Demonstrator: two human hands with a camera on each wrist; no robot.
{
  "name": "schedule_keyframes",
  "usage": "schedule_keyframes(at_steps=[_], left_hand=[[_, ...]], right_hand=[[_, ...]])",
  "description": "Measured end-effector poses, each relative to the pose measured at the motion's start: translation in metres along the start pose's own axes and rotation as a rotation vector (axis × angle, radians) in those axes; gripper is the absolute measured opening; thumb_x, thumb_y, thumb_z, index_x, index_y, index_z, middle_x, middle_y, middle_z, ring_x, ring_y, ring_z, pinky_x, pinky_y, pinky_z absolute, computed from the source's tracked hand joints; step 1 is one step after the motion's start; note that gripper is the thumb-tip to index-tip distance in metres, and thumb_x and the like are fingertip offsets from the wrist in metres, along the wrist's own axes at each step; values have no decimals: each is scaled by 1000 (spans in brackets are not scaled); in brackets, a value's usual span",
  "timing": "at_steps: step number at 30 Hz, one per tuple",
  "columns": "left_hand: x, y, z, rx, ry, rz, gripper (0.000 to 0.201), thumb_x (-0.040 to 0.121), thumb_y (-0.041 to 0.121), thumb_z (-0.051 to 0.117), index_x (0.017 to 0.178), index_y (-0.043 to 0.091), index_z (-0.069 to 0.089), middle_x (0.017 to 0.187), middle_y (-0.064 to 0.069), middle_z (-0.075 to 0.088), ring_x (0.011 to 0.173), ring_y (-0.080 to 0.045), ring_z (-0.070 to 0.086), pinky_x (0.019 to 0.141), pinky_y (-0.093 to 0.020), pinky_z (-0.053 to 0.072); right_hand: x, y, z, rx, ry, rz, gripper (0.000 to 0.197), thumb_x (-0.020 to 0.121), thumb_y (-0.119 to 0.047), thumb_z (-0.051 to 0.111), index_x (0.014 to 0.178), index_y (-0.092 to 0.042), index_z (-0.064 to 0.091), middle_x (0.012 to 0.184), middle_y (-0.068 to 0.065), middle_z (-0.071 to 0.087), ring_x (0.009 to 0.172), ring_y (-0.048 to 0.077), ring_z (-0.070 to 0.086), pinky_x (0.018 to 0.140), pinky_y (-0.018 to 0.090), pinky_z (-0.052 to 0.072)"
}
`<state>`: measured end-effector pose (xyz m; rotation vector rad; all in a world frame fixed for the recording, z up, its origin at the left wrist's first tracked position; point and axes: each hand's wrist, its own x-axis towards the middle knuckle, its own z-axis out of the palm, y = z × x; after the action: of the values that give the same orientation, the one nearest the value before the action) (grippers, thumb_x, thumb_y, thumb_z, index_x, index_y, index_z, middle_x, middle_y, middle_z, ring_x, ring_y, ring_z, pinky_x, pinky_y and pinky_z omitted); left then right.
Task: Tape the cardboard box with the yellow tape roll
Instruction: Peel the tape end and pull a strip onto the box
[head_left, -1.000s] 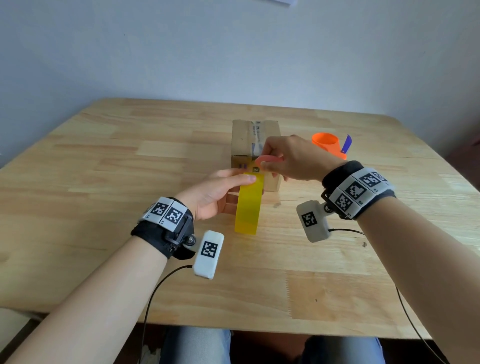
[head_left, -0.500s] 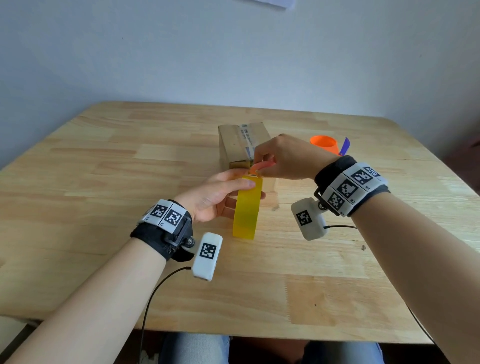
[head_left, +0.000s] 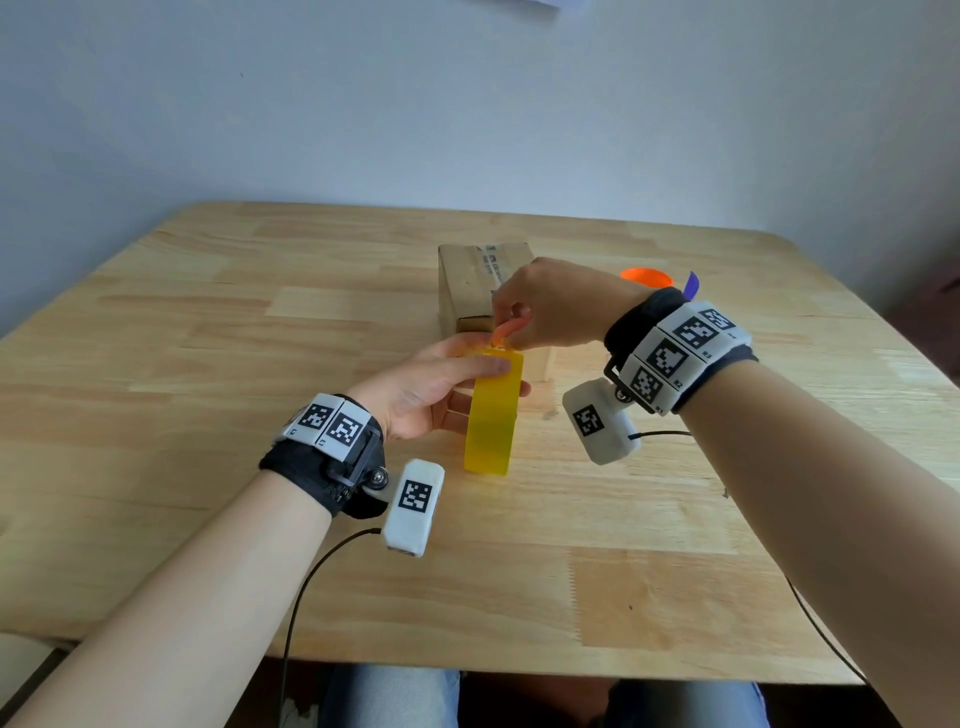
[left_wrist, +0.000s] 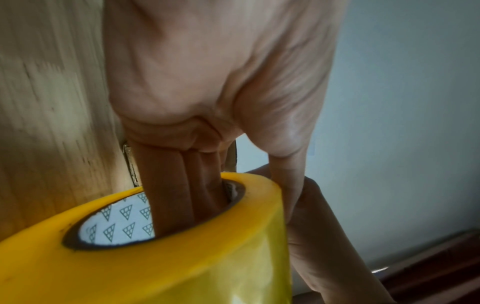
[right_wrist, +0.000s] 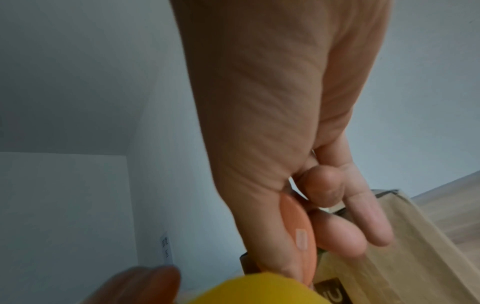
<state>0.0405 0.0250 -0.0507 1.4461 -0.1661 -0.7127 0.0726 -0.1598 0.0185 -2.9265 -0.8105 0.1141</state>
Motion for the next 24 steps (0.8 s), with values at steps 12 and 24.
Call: schedule_keyframes(at_steps=[12,24], left_hand=[[-1,1,0,3,20,-43,55,89,24,71,141,24,53,112,-15,78,97,-26,75,68,-36,62],[-1,3,-1,34,58,-33,89,74,24,75,155,27,37,87,-3,82,71,-15,78,57,-31,60]], right_hand=[[3,-1,-5,-61,-65,34,8,88,-25,71,82,-29,68,80,-15,56,78,13,58,63,24,42],[-37,36,10,126,-222,382,18,92,-33,70,93,-18,79,70,-3,80,62,11,72,70,34,65]])
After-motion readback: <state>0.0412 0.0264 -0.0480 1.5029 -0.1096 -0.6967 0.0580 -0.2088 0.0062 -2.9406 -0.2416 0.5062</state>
